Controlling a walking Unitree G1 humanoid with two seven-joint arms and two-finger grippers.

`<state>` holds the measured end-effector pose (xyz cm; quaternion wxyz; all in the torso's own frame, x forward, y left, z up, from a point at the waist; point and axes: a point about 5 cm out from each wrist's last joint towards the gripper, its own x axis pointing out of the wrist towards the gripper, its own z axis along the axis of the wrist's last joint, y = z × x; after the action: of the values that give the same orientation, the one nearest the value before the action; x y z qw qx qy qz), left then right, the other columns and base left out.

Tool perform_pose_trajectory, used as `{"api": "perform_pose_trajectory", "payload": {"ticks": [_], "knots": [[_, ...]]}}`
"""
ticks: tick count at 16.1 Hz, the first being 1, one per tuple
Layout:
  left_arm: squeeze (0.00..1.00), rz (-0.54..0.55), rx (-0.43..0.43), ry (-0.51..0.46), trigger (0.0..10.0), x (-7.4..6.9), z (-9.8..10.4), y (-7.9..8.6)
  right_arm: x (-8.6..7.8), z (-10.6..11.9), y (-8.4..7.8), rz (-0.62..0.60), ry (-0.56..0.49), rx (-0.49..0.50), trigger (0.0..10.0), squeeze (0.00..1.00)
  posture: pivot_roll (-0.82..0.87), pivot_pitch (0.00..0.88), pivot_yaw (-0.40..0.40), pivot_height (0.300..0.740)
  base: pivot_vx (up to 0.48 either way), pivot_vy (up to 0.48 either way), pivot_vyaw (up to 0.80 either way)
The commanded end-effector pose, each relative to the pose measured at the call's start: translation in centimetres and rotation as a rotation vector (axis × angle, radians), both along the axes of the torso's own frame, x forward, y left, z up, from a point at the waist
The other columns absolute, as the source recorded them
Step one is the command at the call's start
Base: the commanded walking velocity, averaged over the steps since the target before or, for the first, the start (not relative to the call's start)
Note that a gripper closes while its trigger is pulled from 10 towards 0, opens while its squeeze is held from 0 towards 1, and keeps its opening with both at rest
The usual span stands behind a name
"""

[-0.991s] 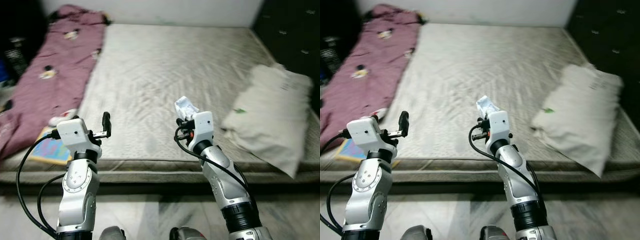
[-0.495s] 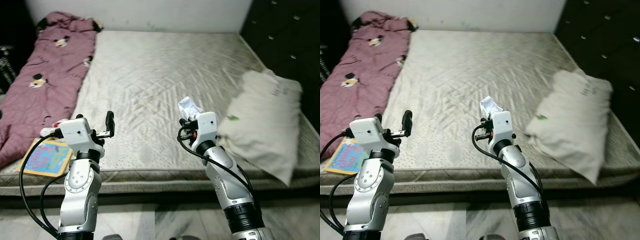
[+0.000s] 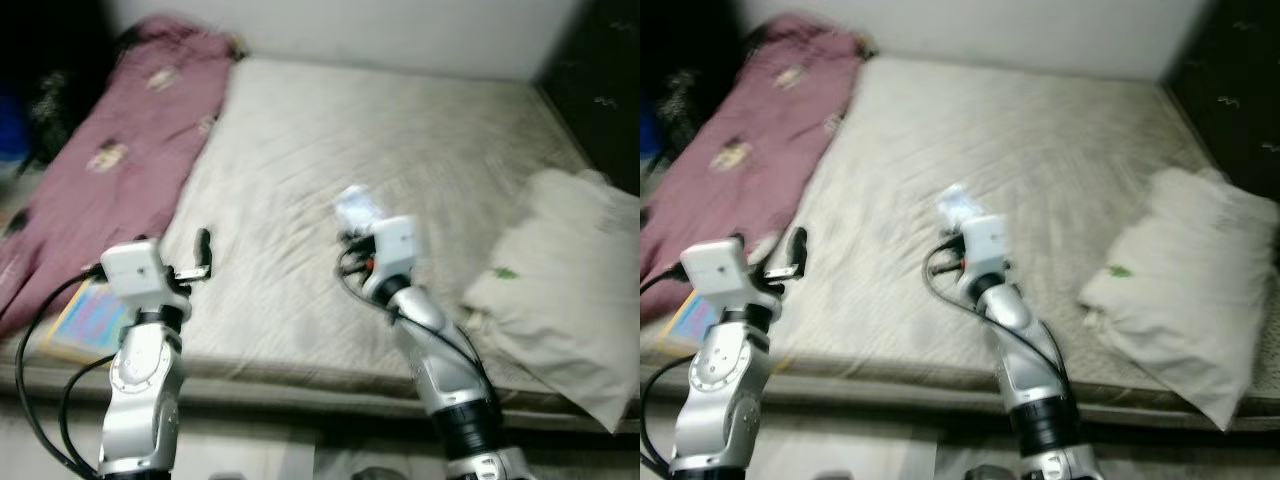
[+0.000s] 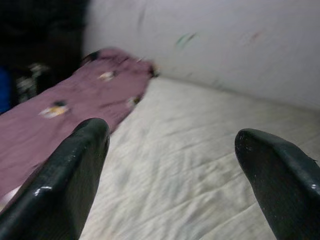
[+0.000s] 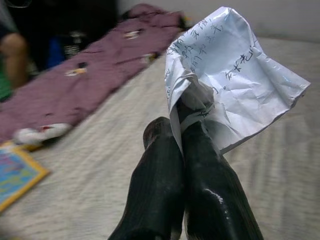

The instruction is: Clean up the room

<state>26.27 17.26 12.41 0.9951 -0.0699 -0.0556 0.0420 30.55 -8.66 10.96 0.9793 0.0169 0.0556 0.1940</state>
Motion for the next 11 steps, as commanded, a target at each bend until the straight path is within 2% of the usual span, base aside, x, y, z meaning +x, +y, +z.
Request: {"api": "perform_pose_trajectory", "payload": {"ticks": [1, 4, 6, 11], "knots": [[0.00, -0.041, -0.008, 0.000, 10.0, 0.01, 0.09, -1.18, -0.08, -0.64, -1.56, -0.050, 0.024, -0.013, 10.0, 0.00, 0.04, 0.044, -0.014, 0.740, 0.000, 0.000, 0.00], [0.00, -0.029, -0.023, 0.005, 10.0, 0.15, 0.07, -1.32, -0.07, -0.67, -1.60, -0.055, 0.025, -0.013, 10.0, 0.00, 0.04, 0.045, -0.014, 0.740, 0.000, 0.000, 0.00], [0.00, -0.023, -0.032, 0.013, 10.0, 0.19, -0.01, -1.28, -0.08, -0.72, -1.62, -0.057, 0.031, -0.015, 10.0, 0.00, 0.04, 0.048, -0.013, 0.740, 0.000, 0.000, -0.65], [0.00, -0.017, -0.049, 0.016, 10.0, 0.28, -0.07, -1.12, -0.02, -0.78, -1.62, -0.057, 0.034, -0.014, 10.0, 0.00, 0.04, 0.050, -0.012, 0.740, 0.000, 0.479, -0.80]]}}
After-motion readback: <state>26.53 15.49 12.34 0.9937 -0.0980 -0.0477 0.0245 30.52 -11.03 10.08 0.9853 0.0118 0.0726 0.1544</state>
